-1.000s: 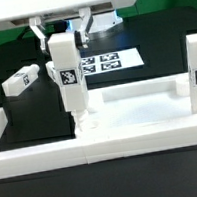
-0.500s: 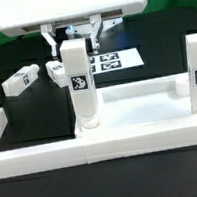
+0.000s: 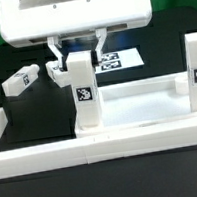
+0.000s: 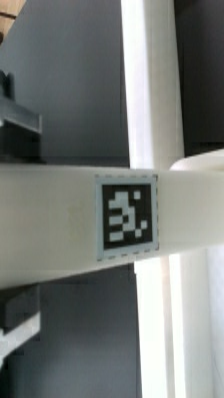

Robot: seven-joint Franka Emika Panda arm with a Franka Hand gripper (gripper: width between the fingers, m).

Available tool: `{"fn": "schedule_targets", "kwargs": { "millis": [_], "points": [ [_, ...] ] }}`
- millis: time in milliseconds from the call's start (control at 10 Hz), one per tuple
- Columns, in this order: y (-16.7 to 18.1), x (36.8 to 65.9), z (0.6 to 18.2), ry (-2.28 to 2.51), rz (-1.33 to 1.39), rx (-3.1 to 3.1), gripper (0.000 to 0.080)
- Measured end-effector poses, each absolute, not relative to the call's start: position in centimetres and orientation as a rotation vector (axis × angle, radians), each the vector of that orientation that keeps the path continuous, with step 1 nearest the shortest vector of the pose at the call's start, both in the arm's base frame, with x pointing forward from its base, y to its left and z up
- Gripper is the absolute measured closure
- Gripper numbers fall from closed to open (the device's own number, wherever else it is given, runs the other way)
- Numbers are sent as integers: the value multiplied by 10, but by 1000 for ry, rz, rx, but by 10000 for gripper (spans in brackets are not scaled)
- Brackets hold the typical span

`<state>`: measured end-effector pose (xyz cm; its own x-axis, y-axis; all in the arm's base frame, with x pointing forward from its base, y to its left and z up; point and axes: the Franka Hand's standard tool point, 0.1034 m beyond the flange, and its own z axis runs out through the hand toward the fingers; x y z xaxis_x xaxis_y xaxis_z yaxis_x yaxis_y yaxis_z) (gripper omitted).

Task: Assemble desk

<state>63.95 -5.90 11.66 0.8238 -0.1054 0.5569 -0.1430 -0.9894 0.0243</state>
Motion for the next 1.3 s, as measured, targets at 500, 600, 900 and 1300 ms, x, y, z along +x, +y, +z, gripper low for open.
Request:
{"fn": "schedule_targets", "kwargs": {
  "millis": [500, 600, 900, 1300],
  "points": [
    [-59, 639, 117, -201, 895, 2934, 256],
    [-60, 639, 117, -201, 895, 2934, 184],
    [-60, 639, 117, -201, 895, 2934, 152],
    [-46, 636, 113, -248, 727, 3070, 150]
  ]
}}
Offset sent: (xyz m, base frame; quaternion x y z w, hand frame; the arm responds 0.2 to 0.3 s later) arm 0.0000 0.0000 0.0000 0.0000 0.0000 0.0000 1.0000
